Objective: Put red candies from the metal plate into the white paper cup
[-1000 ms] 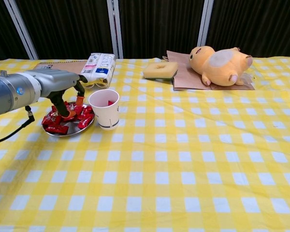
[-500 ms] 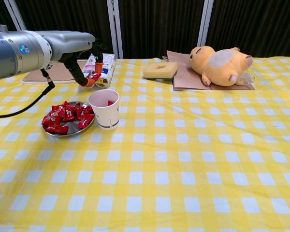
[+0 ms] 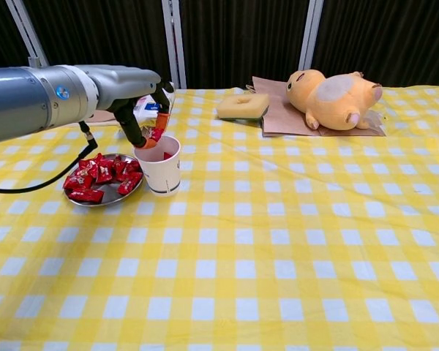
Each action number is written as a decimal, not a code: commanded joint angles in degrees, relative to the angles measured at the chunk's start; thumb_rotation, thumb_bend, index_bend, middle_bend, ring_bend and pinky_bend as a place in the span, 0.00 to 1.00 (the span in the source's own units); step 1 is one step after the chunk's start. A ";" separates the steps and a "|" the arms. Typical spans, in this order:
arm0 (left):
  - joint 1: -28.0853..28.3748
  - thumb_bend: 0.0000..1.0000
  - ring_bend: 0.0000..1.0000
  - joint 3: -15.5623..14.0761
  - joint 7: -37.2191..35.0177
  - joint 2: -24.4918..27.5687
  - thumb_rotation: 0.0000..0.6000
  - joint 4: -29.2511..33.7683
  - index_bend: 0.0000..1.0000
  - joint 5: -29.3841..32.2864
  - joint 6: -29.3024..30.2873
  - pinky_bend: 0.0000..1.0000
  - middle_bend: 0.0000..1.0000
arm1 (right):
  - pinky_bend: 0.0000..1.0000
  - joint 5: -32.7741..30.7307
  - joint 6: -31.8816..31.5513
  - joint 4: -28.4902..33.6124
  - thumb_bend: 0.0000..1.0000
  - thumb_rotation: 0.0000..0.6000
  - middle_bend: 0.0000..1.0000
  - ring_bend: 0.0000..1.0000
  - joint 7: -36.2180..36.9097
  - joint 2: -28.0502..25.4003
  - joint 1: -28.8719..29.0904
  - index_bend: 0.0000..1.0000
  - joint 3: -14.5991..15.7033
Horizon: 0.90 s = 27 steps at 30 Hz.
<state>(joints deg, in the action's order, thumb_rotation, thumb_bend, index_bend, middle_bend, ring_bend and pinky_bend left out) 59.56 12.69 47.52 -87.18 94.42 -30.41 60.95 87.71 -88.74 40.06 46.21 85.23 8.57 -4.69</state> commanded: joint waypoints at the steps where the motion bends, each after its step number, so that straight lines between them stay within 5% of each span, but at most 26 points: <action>1: 0.07 0.29 0.00 -0.20 -0.18 0.18 1.00 -0.17 0.46 0.68 -0.22 0.02 0.00 | 0.00 0.04 -0.06 -0.01 0.41 1.00 0.00 0.00 -0.09 0.04 0.00 0.00 0.03; 13: -1.31 0.28 0.00 -0.82 -2.70 2.46 1.00 0.83 0.45 -0.61 1.26 0.02 0.00 | 0.00 0.01 -0.12 -0.05 0.41 1.00 0.00 0.00 -0.01 0.04 -0.09 0.00 0.03; 20: -3.53 0.17 0.00 -2.95 -3.42 4.57 1.00 -0.53 0.42 1.47 1.18 0.02 0.00 | 0.00 0.16 -0.19 -0.01 0.41 1.00 0.00 0.00 0.03 0.04 -0.06 0.00 0.13; 27: -4.10 0.17 0.00 -4.92 -2.31 3.76 1.00 -4.32 0.40 4.31 -0.32 0.02 0.00 | 0.00 0.13 0.07 -0.02 0.41 1.00 0.00 0.00 -0.14 0.08 -0.05 0.00 0.20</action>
<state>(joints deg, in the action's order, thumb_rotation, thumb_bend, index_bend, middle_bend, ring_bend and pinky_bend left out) 55.56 8.08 44.96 -83.14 90.67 -26.58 60.94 87.84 -88.67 40.04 46.07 85.31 8.53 -4.49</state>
